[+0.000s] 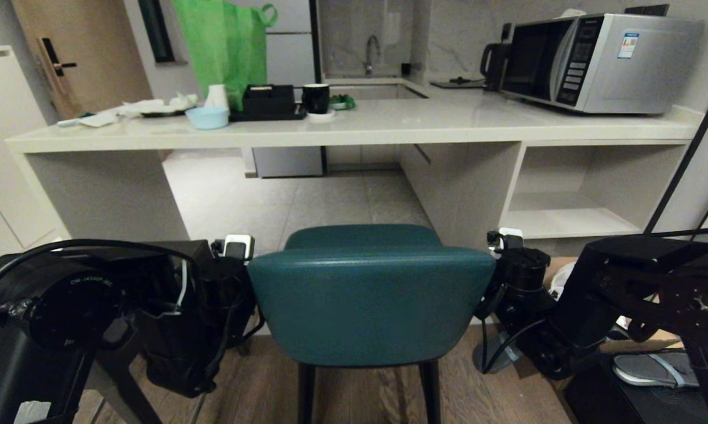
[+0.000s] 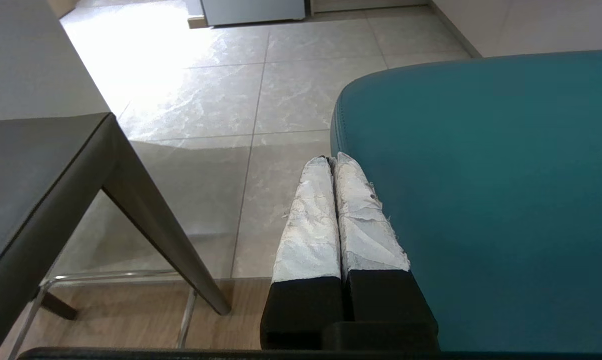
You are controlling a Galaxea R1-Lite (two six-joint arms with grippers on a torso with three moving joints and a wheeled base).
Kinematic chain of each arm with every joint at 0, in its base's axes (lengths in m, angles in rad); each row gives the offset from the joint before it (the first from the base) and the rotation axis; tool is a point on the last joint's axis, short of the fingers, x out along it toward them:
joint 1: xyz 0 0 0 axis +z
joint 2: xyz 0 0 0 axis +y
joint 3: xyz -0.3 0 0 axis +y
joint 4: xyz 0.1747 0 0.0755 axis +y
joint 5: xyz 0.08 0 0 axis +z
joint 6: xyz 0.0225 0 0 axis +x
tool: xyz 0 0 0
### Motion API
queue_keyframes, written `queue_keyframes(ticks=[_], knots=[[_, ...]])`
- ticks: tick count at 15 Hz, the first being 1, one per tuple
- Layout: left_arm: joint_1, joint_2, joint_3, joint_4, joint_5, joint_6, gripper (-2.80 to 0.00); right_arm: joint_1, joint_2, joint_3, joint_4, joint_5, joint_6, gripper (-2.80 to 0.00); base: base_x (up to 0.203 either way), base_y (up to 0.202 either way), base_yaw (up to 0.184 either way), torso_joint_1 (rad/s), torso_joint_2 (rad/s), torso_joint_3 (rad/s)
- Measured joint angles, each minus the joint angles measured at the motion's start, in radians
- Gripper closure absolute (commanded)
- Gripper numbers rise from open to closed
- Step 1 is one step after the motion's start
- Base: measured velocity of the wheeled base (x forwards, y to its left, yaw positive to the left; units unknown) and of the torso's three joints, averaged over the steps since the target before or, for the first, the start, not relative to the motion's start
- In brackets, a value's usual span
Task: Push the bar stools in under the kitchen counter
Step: Pull the blue chair out from under the dining table
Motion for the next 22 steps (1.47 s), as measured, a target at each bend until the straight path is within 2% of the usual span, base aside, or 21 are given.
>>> queue_keyframes(ticks=[4, 7, 10, 18, 22], knots=[[-0.006, -0.047, -0.028, 0.023, -0.003, 0.008, 0.00, -0.037, -0.038, -0.017, -0.015, 0.008, 0.006, 0.00, 0.000, 0.000, 0.000, 0.000, 0.00, 0.000], [0.022, -0.074, -0.144, 0.017, 0.032, 0.002, 0.00, -0.046, -0.060, -0.128, -0.015, -0.036, 0.016, 0.00, 0.000, 0.000, 0.000, 0.000, 0.00, 0.000], [0.033, -0.100, -0.220, 0.006, 0.039, -0.002, 0.00, -0.047, -0.087, -0.188, -0.013, -0.045, 0.009, 0.00, 0.000, 0.000, 0.000, 0.000, 0.00, 0.000], [0.033, -0.180, -0.218, -0.006, 0.031, -0.002, 0.00, -0.043, -0.160, -0.174, -0.008, -0.042, -0.025, 0.00, 0.000, 0.000, 0.000, 0.000, 0.00, 0.000], [0.035, -0.307, -0.228, 0.022, 0.008, 0.009, 0.00, -0.042, -0.280, -0.190, 0.039, -0.040, -0.048, 0.00, 0.000, 0.000, 0.000, 0.000, 0.00, 0.000]])
